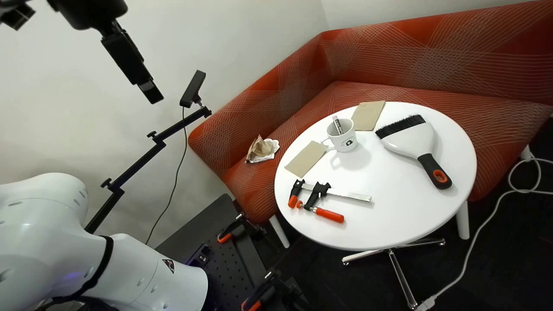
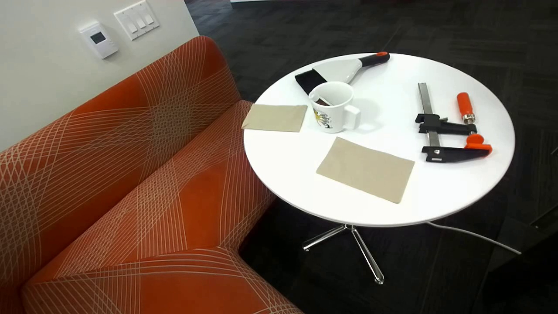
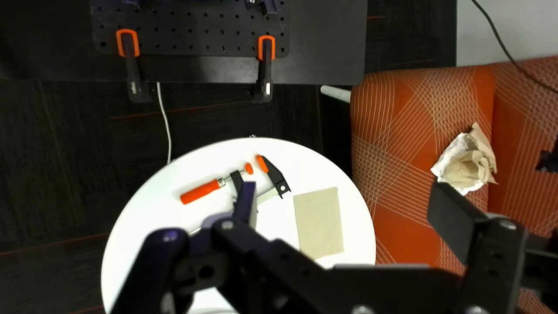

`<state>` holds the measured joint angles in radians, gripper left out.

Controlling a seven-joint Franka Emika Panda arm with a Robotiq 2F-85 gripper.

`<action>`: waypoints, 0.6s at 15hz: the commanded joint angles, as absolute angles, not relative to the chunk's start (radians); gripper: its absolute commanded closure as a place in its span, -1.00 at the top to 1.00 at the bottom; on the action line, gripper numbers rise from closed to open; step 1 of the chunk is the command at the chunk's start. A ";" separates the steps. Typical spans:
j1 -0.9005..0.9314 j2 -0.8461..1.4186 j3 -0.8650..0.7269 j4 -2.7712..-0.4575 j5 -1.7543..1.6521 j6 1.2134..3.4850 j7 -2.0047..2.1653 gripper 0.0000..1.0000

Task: Remove the marker from the mug and put it on the table

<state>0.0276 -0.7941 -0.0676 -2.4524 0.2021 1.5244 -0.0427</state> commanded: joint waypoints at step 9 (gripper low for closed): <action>0.131 -0.494 0.000 -2.481 0.204 2.081 -0.289 1.00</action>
<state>0.0951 -0.5684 -0.0055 -2.4897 0.2016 1.9636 -0.2200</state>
